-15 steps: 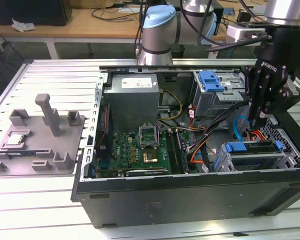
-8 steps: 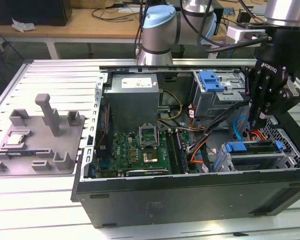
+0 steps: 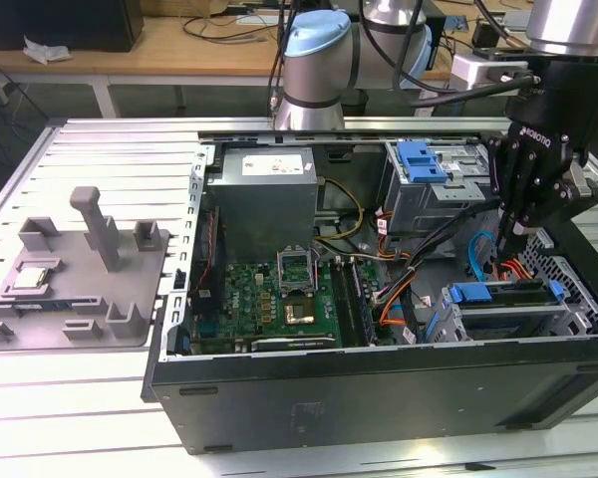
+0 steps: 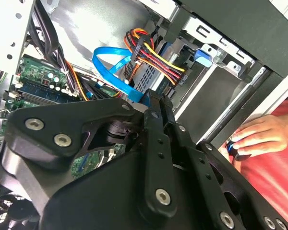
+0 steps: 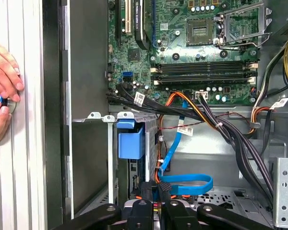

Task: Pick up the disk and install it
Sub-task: 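Insert the second disk wire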

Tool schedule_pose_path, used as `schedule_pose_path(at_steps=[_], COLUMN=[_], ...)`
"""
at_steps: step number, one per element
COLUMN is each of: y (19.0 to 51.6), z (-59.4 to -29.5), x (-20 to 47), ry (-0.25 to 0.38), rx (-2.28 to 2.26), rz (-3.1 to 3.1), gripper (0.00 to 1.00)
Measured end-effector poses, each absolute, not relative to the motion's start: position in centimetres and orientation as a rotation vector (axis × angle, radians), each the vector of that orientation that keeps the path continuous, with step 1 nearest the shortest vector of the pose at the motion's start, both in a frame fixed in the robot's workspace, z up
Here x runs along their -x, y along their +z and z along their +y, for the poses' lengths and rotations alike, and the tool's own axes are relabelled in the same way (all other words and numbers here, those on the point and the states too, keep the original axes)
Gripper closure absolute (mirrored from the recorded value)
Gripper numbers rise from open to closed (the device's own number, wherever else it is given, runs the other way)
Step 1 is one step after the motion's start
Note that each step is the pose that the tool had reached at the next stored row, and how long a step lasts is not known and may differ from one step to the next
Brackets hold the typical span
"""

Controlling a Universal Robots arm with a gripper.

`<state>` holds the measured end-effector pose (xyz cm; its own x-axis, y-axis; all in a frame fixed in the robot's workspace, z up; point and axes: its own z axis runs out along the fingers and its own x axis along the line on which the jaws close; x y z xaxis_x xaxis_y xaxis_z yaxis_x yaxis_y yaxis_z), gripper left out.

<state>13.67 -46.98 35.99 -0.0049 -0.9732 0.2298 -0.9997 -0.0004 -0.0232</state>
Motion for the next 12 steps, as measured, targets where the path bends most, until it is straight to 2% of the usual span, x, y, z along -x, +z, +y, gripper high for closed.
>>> schedule_pose_path(at_steps=[6,12], y=[35.98,36.12], z=[-47.17,-47.86], x=[-13.67,-13.67], ry=[0.268,0.241], rx=[-2.107,-2.122], rz=[-2.112,-2.128], gripper=[0.84,0.84])
